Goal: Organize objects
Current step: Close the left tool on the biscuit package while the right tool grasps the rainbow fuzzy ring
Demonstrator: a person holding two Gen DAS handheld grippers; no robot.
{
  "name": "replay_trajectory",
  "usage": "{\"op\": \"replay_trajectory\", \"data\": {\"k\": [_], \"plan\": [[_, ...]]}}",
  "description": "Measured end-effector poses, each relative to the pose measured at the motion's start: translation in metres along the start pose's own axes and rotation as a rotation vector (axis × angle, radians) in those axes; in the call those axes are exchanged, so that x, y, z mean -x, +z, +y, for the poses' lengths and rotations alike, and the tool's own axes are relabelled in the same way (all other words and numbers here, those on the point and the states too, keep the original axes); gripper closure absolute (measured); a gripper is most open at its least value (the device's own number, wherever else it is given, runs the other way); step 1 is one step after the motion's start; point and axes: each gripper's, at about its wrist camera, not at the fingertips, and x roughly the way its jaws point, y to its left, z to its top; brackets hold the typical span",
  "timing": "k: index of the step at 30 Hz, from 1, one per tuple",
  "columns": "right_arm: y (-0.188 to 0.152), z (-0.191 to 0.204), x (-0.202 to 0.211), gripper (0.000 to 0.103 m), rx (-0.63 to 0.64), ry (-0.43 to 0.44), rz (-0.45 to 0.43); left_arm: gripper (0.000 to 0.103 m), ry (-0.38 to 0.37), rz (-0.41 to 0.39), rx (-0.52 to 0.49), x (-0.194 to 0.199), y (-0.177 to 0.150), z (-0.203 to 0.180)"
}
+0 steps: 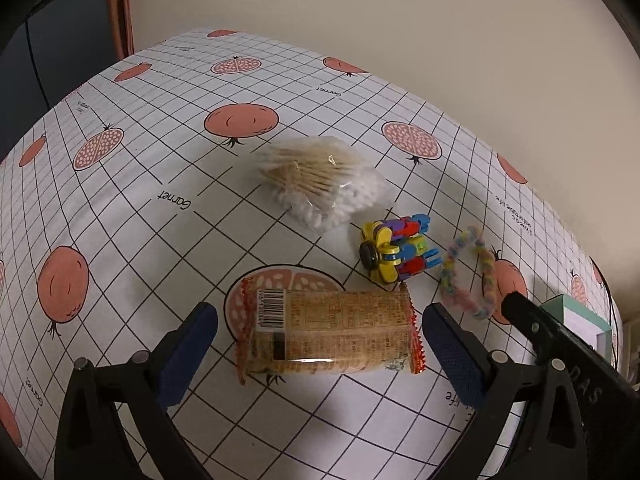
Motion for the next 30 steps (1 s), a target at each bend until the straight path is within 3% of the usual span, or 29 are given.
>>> {"op": "replay_trajectory", "data": {"k": [16,22,25,30], "plan": [[0.011,0.000,-0.024,0.069,-0.023,-0.009,0.047,0.003,-0.001,0.011,-0.042,-0.008,-0.006,-0.009],[0.011,0.002,-0.027,0.081,-0.008,-0.032,0.049,0.003,-0.002,0.017,-0.049,-0.009,-0.008,-0.011],[0.010,-0.001,-0.027,0.093,-0.011,-0.035,0.053,0.006,0.009,0.021,-0.050,-0.010,-0.009,-0.012],[0.008,-0.007,-0.024,0.094,-0.015,-0.027,0.062,0.009,0.019,0.016,-0.066,-0.009,-0.010,-0.014]]}}
